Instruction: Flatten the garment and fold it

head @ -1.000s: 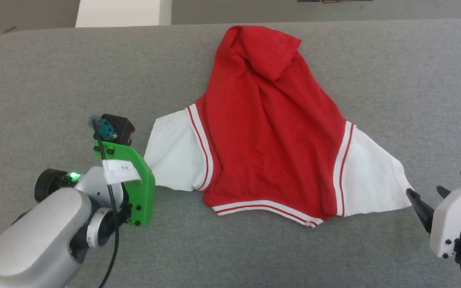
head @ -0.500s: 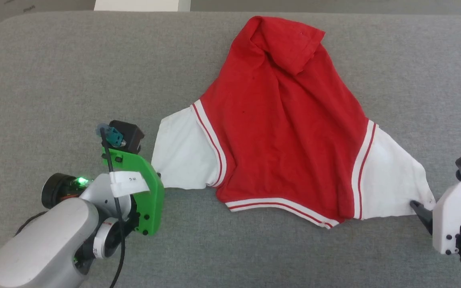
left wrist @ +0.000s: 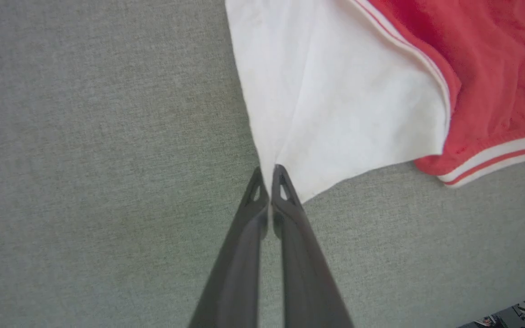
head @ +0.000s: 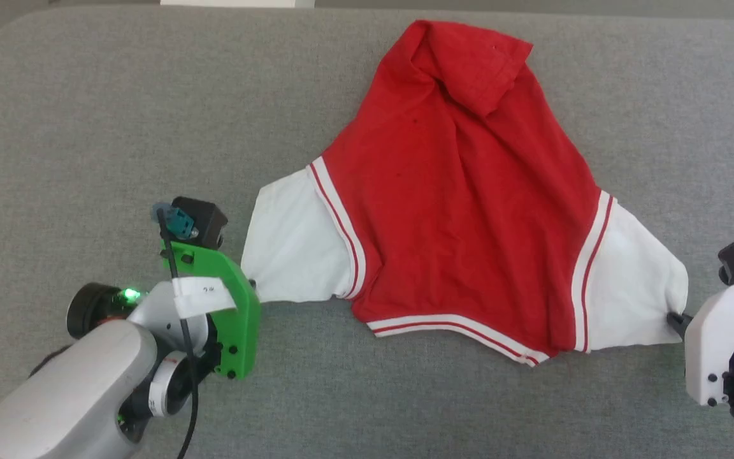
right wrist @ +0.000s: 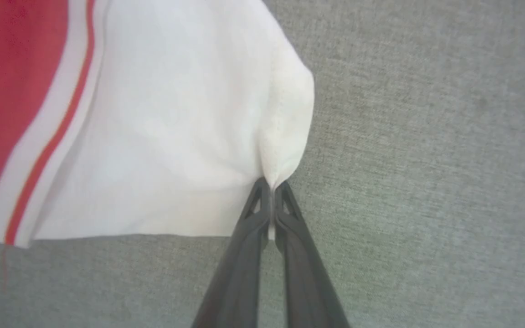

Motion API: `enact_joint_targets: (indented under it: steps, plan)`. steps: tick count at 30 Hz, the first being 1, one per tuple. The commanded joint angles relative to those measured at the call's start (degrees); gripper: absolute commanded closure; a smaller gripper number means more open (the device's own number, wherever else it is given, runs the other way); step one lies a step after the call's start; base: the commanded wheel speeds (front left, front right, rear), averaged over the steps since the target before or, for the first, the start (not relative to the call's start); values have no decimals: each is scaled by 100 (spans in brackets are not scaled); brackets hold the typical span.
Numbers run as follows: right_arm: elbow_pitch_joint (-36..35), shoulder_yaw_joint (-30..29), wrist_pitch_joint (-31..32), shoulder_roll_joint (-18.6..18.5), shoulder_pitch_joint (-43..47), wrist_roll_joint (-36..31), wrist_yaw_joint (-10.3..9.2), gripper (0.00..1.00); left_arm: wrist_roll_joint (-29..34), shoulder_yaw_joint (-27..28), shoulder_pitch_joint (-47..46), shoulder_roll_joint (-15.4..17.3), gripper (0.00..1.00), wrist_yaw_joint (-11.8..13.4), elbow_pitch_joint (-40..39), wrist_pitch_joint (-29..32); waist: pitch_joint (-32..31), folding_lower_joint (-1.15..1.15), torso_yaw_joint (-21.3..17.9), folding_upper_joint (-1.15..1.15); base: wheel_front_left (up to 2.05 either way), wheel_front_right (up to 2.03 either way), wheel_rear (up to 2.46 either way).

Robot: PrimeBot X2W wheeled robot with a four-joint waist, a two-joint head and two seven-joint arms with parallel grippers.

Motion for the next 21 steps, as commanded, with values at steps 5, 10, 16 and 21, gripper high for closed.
enact_joint_targets:
  steps: [5, 10, 16, 21]
  plan:
    - [-171, -157, -177, -192, 155, 225, -6, 100, -79, 100, 225, 31, 100, 18, -3, -153, -429, 0, -13, 0, 0, 0, 0]
    - [-601, -340, -286, -383, 26, 744, -6, 100, -139, 341, 338, 123, 100, 105, -235, -421, -798, 0, -66, 0, 0, 0, 0]
    - [-1128, -576, -399, -499, -334, 1335, -6, 100, -161, 786, 350, 249, 100, 236, -659, -853, -1173, 0, -161, 0, 0, 0, 0]
    - [-1359, -698, -562, -555, -906, 1660, -6, 100, -160, 1302, 127, 235, 100, 305, -808, -1325, -1376, 0, -244, 0, 0, 0, 0]
